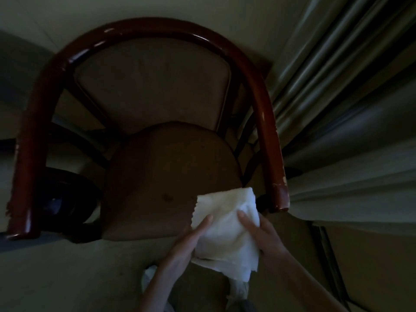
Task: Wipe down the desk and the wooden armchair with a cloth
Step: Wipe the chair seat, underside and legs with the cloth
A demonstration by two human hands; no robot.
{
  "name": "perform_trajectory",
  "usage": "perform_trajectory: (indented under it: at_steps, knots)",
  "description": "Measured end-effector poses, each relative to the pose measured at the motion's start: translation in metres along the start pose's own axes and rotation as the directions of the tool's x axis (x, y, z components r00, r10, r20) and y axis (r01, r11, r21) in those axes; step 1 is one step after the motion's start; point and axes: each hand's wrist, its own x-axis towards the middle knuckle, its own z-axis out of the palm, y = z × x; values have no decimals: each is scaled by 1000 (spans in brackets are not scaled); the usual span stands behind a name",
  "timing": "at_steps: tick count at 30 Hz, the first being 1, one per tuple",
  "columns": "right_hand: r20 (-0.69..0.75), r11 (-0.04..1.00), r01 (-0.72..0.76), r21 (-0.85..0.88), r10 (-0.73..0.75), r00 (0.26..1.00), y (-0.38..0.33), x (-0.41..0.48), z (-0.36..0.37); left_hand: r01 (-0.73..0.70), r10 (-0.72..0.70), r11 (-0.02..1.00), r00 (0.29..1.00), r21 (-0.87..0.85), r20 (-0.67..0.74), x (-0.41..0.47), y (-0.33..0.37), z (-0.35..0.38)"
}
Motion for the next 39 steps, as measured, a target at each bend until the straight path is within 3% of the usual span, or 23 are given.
perform_trajectory:
  at_steps: [3, 6, 8, 10, 12, 14, 17, 19, 21, 24, 33, 36, 39]
  knots:
    - [52, 997, -39, -74, 43, 998, 7, 2, 8, -37, 39, 999, 992, 21, -123, 3, -5, -4]
    - [-87, 979, -22, -203, 4, 996, 16, 15, 25, -37, 52, 996, 983, 85, -177, 18, -9, -13]
    - [-253, 962, 45, -270, -116, 960, 12, 36, 30, -58, 73, 993, 987, 106, -144, 38, -17, -22]
    - [-375, 874, 122, -471, -323, 869, -5, 64, 29, -83, 109, 987, 976, 140, -187, 62, -28, -28]
    - [-355, 683, 160, -713, -548, 757, -23, 96, 27, -142, 226, 942, 939, 305, -261, 84, -39, -38]
    - [-220, 455, 162, -875, -673, 706, -31, 127, 24, -191, 334, 859, 912, 475, -238, 102, -48, -49]
    - [68, -121, -29, -992, -722, 688, -22, 166, 7, -209, 367, 799, 912, 564, -182, 120, -59, -61]
    - [119, -343, -169, -924, -678, 725, -10, 183, -9, -206, 371, 776, 913, 596, -167, 123, -66, -67]
    - [90, -369, -160, -916, -575, 813, 9, 196, -21, -227, 381, 765, 914, 602, -139, 122, -72, -70]
    - [32, -311, -105, -945, -406, 913, 46, 207, -28, -232, 383, 762, 914, 604, -132, 122, -74, -76]
    - [70, -353, -16, -936, -232, 970, 111, 159, -27, -198, 328, 794, 936, 574, -131, 130, -84, -85]
    - [89, -416, 8, -910, -175, 981, 103, 165, -27, -161, 292, 789, 948, 593, -131, 135, -90, -84]
    - [106, -443, -7, -897, -229, 968, 76, 199, -31, -149, 304, 721, 945, 676, -116, 140, -96, -84]
